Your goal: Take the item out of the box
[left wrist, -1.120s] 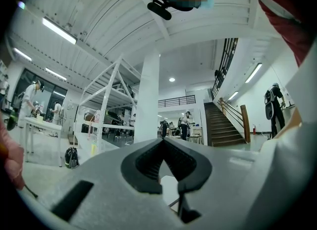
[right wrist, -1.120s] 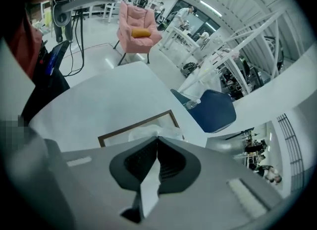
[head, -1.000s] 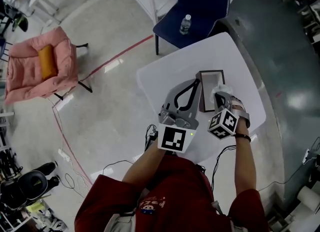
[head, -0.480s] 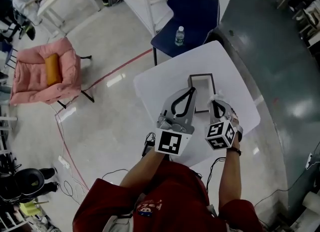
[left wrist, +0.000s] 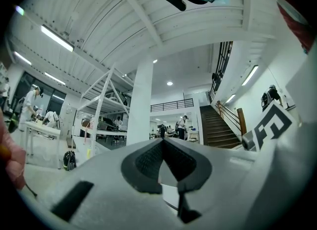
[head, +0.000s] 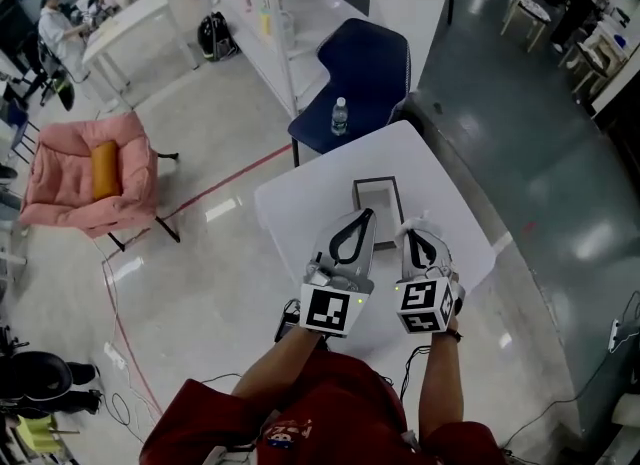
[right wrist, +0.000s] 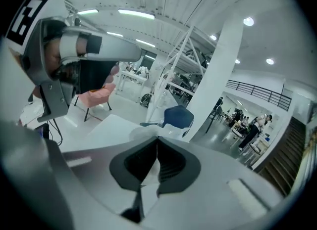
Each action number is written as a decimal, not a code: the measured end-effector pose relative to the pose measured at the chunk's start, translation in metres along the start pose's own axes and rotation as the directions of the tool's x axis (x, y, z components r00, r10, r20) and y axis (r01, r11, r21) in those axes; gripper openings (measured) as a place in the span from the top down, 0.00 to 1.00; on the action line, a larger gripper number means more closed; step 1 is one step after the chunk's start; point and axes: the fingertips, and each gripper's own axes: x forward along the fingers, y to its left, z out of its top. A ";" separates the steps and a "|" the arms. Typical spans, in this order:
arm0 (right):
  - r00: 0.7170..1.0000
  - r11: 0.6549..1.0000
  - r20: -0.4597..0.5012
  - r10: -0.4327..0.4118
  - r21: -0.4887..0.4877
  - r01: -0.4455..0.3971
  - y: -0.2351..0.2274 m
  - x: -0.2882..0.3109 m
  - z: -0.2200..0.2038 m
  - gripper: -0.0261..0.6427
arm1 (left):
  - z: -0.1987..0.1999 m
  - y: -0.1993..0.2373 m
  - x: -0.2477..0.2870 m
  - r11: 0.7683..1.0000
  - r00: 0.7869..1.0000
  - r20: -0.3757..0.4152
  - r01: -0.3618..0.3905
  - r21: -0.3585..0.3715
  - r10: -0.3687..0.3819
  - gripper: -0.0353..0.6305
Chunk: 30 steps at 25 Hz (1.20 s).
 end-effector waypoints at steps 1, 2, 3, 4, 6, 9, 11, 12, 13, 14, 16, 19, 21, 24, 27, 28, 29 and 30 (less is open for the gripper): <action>1.000 1.000 0.021 -0.002 0.009 0.002 -0.001 -0.006 -0.001 0.95 | 0.003 -0.005 -0.004 1.000 1.000 0.004 -0.005 -0.001 0.005 0.94; 0.999 1.000 0.039 -0.007 0.018 0.007 -0.001 -0.013 0.000 0.95 | 0.006 -0.010 -0.007 1.000 1.000 0.009 -0.007 -0.001 0.007 0.95; 0.998 0.999 0.055 -0.015 0.031 0.013 -0.002 -0.020 0.001 0.95 | 0.010 -0.015 -0.011 1.000 1.000 0.013 -0.004 0.002 0.004 0.95; 0.997 0.999 0.070 -0.024 0.049 0.020 -0.001 -0.027 0.004 0.95 | 0.015 -0.019 -0.015 1.000 1.000 0.015 0.002 0.009 -0.002 0.95; 0.994 0.996 0.097 -0.044 0.086 0.035 0.000 -0.039 0.010 0.96 | 0.022 -0.024 -0.022 1.000 1.000 0.015 0.014 0.023 -0.014 0.94; 0.987 0.988 0.149 -0.065 0.149 0.042 0.002 -0.058 0.020 0.96 | 0.032 -0.029 -0.035 1.000 1.000 0.023 0.008 0.008 -0.008 0.95; 0.979 0.979 0.188 -0.080 0.200 0.042 0.003 -0.077 0.026 0.96 | 0.039 -0.036 -0.045 1.000 0.999 0.033 0.007 0.003 -0.007 0.95; 0.975 0.975 0.203 -0.094 0.216 0.049 0.002 -0.087 0.027 0.96 | 0.043 -0.041 -0.049 1.000 0.999 0.041 0.007 0.003 -0.007 0.94; 0.970 0.972 0.217 -0.109 0.228 0.058 0.001 -0.097 0.028 0.96 | 0.046 -0.046 -0.054 1.000 0.999 0.048 0.008 0.000 -0.008 0.94; 0.965 0.969 0.230 -0.122 0.240 0.065 0.002 -0.106 0.028 0.96 | 0.048 -0.050 -0.059 1.000 0.999 0.050 0.008 -0.004 -0.008 0.94; 0.956 0.961 0.257 -0.142 0.267 0.071 0.005 -0.119 0.029 0.96 | 0.053 -0.057 -0.069 1.000 0.998 0.056 0.012 -0.001 -0.012 0.94; 0.942 0.954 0.291 -0.165 0.289 0.077 0.013 -0.138 0.033 0.96 | 0.062 -0.065 -0.086 1.000 0.997 0.073 0.012 0.022 -0.013 0.94; 0.931 0.950 0.317 -0.181 0.300 0.082 0.017 -0.153 0.037 0.96 | 0.067 -0.068 -0.097 1.000 0.997 0.078 0.006 0.024 -0.008 0.94; 0.910 0.940 0.359 -0.206 0.331 0.082 0.021 -0.173 0.045 0.96 | 0.071 -0.072 -0.112 1.000 0.997 0.074 -0.005 0.019 0.004 0.94; 0.884 0.920 0.405 -0.235 0.386 0.068 0.026 -0.194 0.062 0.96 | 0.073 -0.075 -0.126 1.000 0.997 0.082 -0.019 0.020 0.017 0.94; 0.875 0.915 0.419 -0.242 0.398 0.063 0.027 -0.201 0.066 0.96 | 0.074 -0.076 -0.130 1.000 0.996 0.082 -0.027 0.016 0.025 0.94; 0.870 0.917 0.427 -0.248 0.393 0.068 0.028 -0.206 0.065 0.96 | 0.074 -0.076 -0.135 0.999 0.997 0.073 -0.035 0.010 0.034 0.94; 0.867 0.923 0.431 -0.252 0.377 0.080 0.030 -0.210 0.060 0.96 | 0.073 -0.077 -0.140 0.999 0.997 0.060 -0.042 0.006 0.041 0.94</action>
